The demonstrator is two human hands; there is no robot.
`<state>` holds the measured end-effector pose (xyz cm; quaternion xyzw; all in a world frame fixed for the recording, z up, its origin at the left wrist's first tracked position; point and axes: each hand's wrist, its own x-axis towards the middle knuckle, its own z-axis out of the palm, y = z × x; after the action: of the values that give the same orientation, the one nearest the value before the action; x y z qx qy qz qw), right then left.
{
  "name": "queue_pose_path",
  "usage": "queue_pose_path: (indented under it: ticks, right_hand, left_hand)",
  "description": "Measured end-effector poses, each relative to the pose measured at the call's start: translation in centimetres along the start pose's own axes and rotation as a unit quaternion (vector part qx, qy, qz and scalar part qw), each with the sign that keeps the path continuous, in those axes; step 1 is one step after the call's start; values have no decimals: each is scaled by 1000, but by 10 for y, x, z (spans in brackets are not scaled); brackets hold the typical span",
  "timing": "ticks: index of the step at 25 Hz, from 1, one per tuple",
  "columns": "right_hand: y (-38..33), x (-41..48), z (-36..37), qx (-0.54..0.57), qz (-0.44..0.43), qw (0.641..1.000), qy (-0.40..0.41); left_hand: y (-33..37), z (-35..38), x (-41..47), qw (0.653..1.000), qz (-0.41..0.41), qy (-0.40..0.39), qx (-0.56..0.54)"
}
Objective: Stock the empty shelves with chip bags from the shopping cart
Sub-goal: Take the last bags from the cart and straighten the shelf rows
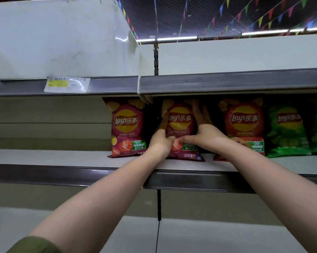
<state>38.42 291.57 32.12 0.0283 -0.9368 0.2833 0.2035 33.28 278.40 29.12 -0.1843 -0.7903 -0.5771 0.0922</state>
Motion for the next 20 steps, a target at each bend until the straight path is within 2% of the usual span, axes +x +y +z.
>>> queue_pose_path:
  ticks: [4, 9, 11, 14, 17, 18, 20]
  right_hand:
    - [-7, 7, 25, 62, 86, 994, -11]
    - [-4, 15, 24, 73, 142, 986, -47]
    - [-4, 15, 25, 86, 152, 984, -38]
    - [-9, 8, 21, 101, 121, 987, -8]
    - [-14, -9, 4, 40, 53, 997, 30]
    - [-13, -14, -4, 10, 27, 998, 62]
    - [-3, -25, -22, -26, -13, 989, 142]
  left_hand:
    - [-5, -3, 5, 999, -8, 30, 30]
    - [-9, -6, 13, 999, -19, -7, 44]
    - [-12, -5, 16, 999, -25, -15, 33]
    - [-9, -5, 18, 1000, -11, 2, -17]
    - [-4, -7, 9, 996, 23, 25, -78]
    - [-3, -6, 5, 996, 40, 36, -64]
    - [5, -1, -6, 992, 81, 91, 36]
